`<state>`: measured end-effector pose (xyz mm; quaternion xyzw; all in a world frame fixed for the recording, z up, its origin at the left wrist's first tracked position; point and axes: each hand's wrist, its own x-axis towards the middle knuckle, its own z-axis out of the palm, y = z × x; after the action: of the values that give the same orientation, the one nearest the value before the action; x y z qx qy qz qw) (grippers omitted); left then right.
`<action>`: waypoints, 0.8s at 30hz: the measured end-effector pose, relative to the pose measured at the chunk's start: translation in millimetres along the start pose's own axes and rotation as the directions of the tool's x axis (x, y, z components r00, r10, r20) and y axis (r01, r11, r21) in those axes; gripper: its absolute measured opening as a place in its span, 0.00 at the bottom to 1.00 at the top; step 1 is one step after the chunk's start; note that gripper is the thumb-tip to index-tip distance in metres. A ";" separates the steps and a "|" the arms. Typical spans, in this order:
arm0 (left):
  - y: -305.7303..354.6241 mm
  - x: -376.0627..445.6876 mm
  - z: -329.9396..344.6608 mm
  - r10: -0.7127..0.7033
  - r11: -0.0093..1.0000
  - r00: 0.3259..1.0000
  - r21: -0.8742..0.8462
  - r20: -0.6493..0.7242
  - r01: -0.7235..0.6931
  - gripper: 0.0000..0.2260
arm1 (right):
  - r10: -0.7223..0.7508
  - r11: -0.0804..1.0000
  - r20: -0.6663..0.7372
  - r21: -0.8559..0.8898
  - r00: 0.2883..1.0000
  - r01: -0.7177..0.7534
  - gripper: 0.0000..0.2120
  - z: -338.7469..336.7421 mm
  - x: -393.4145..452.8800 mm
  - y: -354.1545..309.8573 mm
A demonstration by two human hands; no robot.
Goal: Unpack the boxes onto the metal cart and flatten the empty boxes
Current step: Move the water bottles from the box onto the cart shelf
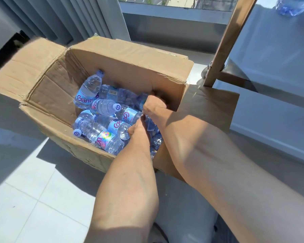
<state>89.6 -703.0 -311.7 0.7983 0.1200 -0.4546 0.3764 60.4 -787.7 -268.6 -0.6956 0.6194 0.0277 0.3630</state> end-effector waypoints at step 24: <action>-16.3 -322.6 -84.7 0.649 0.711 0.753 -0.436 0.106 -0.551 0.10 | 0.146 0.431 -0.378 0.856 0.914 0.285 0.31 -172.9 -292.1 62.3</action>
<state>-45.3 -583.1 -30.7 0.6405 -0.1118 -0.3714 0.6628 -133.2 -633.2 -28.2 -0.4101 0.5676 -0.4630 0.5434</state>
